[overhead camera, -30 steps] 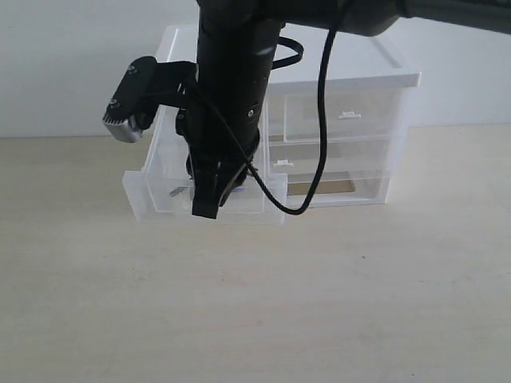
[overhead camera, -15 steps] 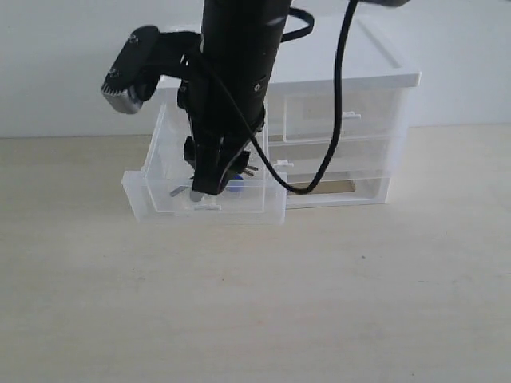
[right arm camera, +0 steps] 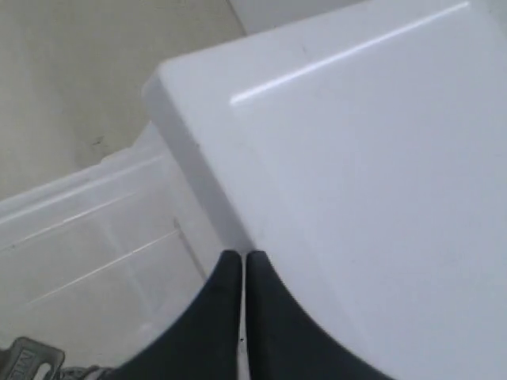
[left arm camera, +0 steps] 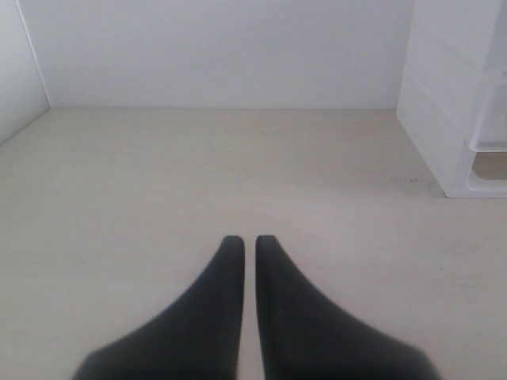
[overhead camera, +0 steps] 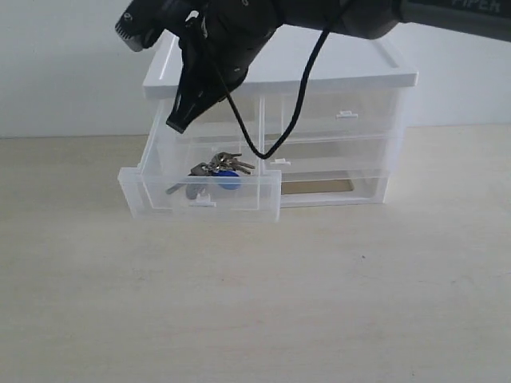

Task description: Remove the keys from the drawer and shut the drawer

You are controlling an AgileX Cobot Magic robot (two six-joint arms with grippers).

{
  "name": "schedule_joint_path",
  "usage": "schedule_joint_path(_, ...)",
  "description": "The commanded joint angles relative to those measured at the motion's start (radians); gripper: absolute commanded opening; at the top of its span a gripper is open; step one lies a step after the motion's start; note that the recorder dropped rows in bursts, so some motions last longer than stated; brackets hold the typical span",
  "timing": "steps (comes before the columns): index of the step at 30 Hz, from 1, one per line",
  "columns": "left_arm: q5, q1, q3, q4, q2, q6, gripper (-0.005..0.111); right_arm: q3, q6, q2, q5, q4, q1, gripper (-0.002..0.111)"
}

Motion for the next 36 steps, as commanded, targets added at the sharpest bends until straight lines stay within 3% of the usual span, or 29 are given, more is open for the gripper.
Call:
schedule_joint_path(1,0.001,0.002,0.004,-0.003,-0.003,0.002,0.005,-0.007,0.079,0.033,-0.121,-0.097,-0.022,0.000)
schedule_joint_path(8,0.001,0.002,0.004,-0.003,-0.003,0.002,0.005,-0.007,0.109,0.041,-0.120,-0.108,-0.060,0.000)
schedule_joint_path(15,0.001,0.002,0.004,-0.003,-0.003,0.002,0.005,-0.002,0.072,0.007,0.055,-0.106,-0.080,0.000)
schedule_joint_path(22,0.001,0.002,0.004,-0.003,-0.003,0.002,0.005,-0.002,0.166,-0.027,0.068,-0.090,-0.173,0.000)
schedule_joint_path(26,0.001,0.002,0.004,-0.003,-0.003,0.002,0.005,-0.002,0.101,-0.041,0.075,-0.069,-0.179,0.000)
schedule_joint_path(34,0.001,0.002,0.004,-0.003,-0.003,0.002,0.005,-0.002,-0.170,-0.127,0.055,0.360,-0.136,0.000)
schedule_joint_path(36,0.001,0.002,0.004,-0.003,-0.003,0.002,0.005,-0.002,-0.234,-0.127,0.078,0.456,-0.124,0.004)
